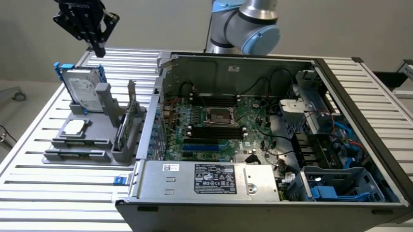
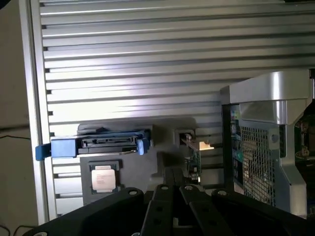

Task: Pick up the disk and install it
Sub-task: 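Reach for the disk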

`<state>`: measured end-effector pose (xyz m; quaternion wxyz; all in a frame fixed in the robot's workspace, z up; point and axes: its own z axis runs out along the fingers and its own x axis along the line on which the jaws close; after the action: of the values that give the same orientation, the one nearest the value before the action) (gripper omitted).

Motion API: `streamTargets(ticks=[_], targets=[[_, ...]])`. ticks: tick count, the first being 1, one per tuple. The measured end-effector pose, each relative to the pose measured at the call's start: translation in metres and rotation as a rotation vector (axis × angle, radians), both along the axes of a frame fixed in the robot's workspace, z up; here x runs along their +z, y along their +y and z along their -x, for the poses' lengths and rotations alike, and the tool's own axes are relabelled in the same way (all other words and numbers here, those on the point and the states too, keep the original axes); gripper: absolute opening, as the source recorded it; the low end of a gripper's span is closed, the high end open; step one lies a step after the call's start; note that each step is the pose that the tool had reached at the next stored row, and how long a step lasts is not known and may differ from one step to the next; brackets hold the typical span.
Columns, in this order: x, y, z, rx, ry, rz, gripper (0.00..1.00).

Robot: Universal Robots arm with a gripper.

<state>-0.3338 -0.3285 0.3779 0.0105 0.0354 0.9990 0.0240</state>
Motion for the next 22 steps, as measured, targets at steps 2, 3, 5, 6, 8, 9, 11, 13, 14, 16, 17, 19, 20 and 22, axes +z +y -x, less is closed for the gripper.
streamTargets(ticks=[2, 3, 5, 6, 8, 9, 11, 13, 14, 16, 17, 19, 20, 22], targets=[[-0.0006, 0.0046, 0.009, 0.000, 0.0000, 0.0011, 0.11], [-0.0011, 0.0063, 0.014, 0.000, 0.0000, 0.0018, 0.11], [-0.0032, 0.0083, 0.023, 0.000, 0.0000, 0.0028, 0.11], [-0.0046, 0.0088, 0.027, 0.000, 0.0001, 0.0031, 0.11], [-0.0074, 0.0095, 0.036, 0.000, 0.0000, 0.0037, 0.11], [-0.0088, 0.0098, 0.041, 0.000, 0.0000, 0.0040, 0.11], [-0.0110, 0.0105, 0.050, 0.000, 0.0000, 0.0049, 0.11], [-0.0127, 0.0111, 0.059, 0.000, 0.0000, 0.0065, 0.11], [-0.0134, 0.0114, 0.064, 0.000, -0.0001, 0.0078, 0.11], [-0.0146, 0.0122, 0.073, 0.000, -0.0001, 0.0106, 0.11], [-0.0151, 0.0128, 0.078, 0.000, -0.0001, 0.0124, 0.11], [-0.0159, 0.0146, 0.087, 0.000, -0.0001, 0.0166, 0.11], [-0.0161, 0.0160, 0.091, 0.000, 0.0000, 0.0188, 0.11], [-0.0161, 0.0181, 0.096, 0.000, 0.0001, 0.0221, 0.11]])
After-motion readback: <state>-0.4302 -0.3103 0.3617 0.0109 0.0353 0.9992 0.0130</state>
